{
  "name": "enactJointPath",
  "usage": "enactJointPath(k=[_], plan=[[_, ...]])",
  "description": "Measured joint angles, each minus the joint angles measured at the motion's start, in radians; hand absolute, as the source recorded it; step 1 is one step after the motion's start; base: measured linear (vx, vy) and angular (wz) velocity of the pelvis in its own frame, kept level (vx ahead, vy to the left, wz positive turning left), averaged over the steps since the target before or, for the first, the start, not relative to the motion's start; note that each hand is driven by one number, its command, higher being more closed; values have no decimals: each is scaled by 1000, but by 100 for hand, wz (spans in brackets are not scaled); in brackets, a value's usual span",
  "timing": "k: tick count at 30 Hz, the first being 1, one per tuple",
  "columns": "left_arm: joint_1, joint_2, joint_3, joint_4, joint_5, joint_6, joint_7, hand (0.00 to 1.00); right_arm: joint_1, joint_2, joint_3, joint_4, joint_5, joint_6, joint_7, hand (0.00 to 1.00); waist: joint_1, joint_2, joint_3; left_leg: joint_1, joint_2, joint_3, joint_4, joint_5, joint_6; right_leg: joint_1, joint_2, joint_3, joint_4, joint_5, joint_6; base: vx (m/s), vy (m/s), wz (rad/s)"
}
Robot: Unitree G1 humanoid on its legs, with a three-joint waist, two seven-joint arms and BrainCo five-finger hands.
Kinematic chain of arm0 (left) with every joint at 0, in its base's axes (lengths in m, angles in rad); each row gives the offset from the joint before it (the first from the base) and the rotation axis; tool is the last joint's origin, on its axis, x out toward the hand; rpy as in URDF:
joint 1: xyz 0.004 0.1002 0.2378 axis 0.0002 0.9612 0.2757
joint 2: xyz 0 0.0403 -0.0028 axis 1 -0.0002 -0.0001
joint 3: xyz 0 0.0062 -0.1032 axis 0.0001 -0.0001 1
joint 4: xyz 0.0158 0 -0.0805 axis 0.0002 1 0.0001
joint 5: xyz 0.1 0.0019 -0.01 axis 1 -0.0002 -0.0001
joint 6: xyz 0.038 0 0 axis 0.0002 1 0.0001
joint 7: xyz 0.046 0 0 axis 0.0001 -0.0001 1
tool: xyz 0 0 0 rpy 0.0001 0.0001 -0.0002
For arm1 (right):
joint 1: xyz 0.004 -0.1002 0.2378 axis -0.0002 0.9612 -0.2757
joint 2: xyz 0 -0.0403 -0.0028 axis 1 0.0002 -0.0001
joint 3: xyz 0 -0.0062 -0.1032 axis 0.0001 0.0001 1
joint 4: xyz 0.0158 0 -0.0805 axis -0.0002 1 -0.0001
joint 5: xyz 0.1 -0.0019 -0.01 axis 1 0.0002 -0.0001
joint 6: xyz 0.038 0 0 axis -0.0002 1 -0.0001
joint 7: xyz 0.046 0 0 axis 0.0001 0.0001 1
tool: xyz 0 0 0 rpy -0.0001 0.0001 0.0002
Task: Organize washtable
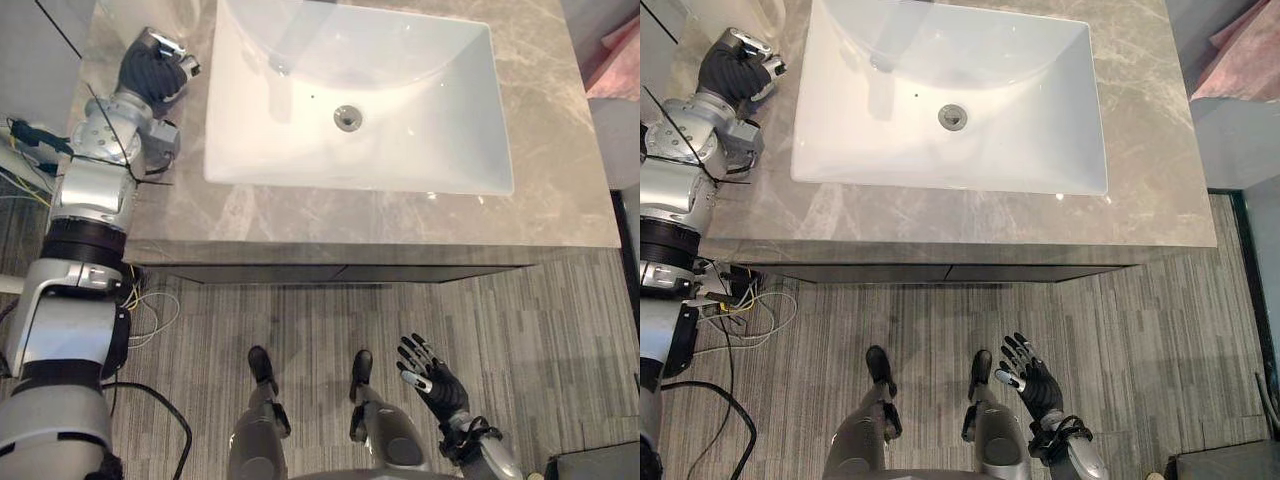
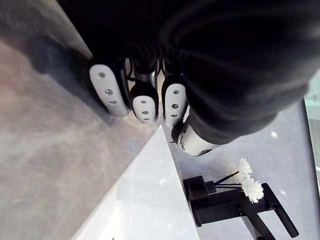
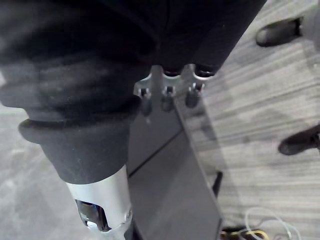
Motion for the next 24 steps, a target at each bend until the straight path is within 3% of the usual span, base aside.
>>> enactJointPath(k=[6, 16, 20, 24], plan=[[-109, 21, -20, 59, 0, -1, 4, 100, 0, 0, 0, -4, 1, -16, 0, 0, -3, -8, 27, -29, 5, 4, 15, 0, 1, -29, 2, 8, 4, 7, -8, -4, 4, -3], [-124, 24, -48, 59, -1, -2, 16, 100, 0, 0, 4, -14, 1, -23, 4, 0, -6, -8, 31, -46, 13, 1, 39, -9, 4, -33, 6, 6, 4, 8, -10, 0, 0, 0], [-26, 22, -56, -101, -1, 0, 16, 100, -31, -1, 34, -13, 2, -24, 4, 0, -4, -8, 31, -38, 12, 0, 39, -9, 4, -24, 5, 4, 4, 8, -10, 0, 0, 0], [192, 7, -45, -353, -21, -5, 11, 100, -64, 1, 30, -13, 2, -26, 2, 0, 2, -5, 29, -1, 8, -3, 29, -10, 4, 19, 5, -3, -12, 8, -10, 18, 0, 3]])
